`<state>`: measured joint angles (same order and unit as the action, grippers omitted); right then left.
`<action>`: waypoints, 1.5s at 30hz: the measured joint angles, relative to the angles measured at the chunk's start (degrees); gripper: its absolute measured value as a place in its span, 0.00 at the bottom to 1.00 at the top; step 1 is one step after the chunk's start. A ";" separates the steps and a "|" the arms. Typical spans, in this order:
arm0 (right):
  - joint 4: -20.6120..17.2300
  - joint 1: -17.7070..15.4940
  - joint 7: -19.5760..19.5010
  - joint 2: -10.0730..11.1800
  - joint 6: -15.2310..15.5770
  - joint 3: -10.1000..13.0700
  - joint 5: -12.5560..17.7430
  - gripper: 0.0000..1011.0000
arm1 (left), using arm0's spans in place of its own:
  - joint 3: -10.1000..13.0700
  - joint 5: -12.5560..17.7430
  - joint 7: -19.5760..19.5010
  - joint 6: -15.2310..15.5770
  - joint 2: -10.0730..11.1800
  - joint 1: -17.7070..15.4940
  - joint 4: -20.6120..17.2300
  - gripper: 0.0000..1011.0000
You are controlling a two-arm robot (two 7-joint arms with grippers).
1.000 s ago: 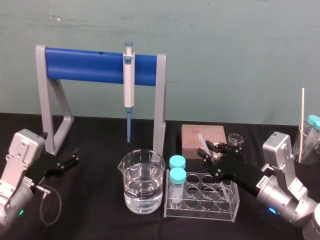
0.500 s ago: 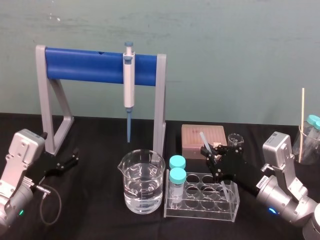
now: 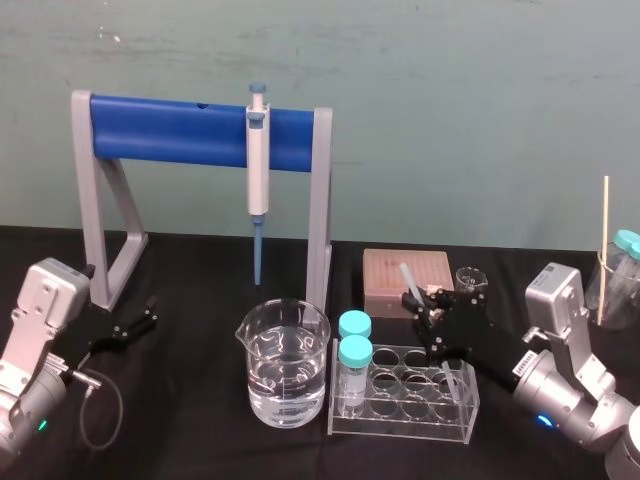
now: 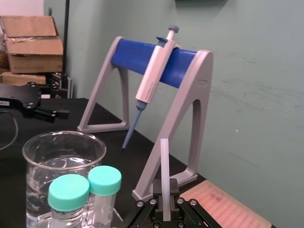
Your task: Pick up the stirring rod with one hand, then place it down.
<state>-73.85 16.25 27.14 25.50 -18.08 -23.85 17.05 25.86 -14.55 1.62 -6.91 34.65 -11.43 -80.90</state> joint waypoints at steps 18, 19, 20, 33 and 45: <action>-4.80 -2.23 -1.31 -1.63 -0.54 5.58 0.80 0.07 | 0.00 0.00 0.00 0.00 0.00 0.00 0.00 0.99; -5.04 -2.31 -1.20 -1.73 -0.66 5.85 1.04 0.07 | 0.00 0.00 0.00 0.00 0.00 0.00 0.00 0.99; -5.27 -2.40 -1.08 -1.83 -0.79 6.12 1.20 0.07 | 0.00 0.00 0.00 0.00 0.00 0.00 0.00 0.99; -6.49 -3.19 0.53 -3.55 -3.91 9.72 3.03 0.07 | 0.00 0.00 0.00 0.00 0.00 0.00 0.00 0.99; -5.10 -4.51 0.07 -6.17 -10.86 13.12 2.31 0.07 | 0.00 0.00 0.00 0.00 0.00 0.00 0.00 0.99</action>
<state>-78.95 11.74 27.21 19.33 -28.94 -10.73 19.35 25.86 -14.55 1.62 -6.90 34.65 -11.43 -80.90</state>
